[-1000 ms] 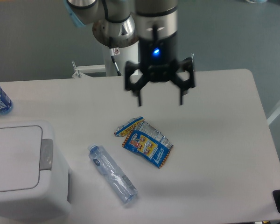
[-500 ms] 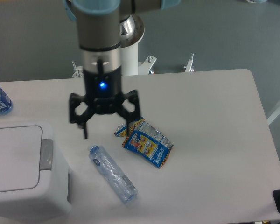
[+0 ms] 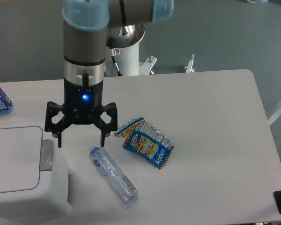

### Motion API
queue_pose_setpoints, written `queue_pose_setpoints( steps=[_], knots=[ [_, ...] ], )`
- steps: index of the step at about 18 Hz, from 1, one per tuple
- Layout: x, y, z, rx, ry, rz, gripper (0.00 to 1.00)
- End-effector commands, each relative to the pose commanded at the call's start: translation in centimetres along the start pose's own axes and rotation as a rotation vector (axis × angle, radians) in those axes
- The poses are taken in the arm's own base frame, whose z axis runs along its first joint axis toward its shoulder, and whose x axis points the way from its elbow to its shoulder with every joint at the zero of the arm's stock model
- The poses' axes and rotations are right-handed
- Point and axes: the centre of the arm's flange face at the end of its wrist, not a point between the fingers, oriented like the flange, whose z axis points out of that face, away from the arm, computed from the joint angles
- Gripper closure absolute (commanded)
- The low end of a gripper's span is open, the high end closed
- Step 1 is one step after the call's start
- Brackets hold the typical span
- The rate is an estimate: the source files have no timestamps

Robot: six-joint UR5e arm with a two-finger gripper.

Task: Open the trash can
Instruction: 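Move the gripper across the table toward the white trash can's grey lid tab, then lower the gripper onto the grey tab at the trash can lid edge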

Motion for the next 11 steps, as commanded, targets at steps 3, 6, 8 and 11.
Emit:
queue_pose_setpoints(
  steps=[3,6,8,11],
  knots=[
    [0.37,0.04,0.52,-0.006,0.003,-0.008,0.00],
    [0.55,0.01,0.60,0.002,0.005,-0.005,0.00],
    [0.52,-0.04,0.75,0.000,0.005,-0.010,0.00],
    [0.42,0.00,1.13,-0.006,0.005,-0.011,0.00]
  ],
)
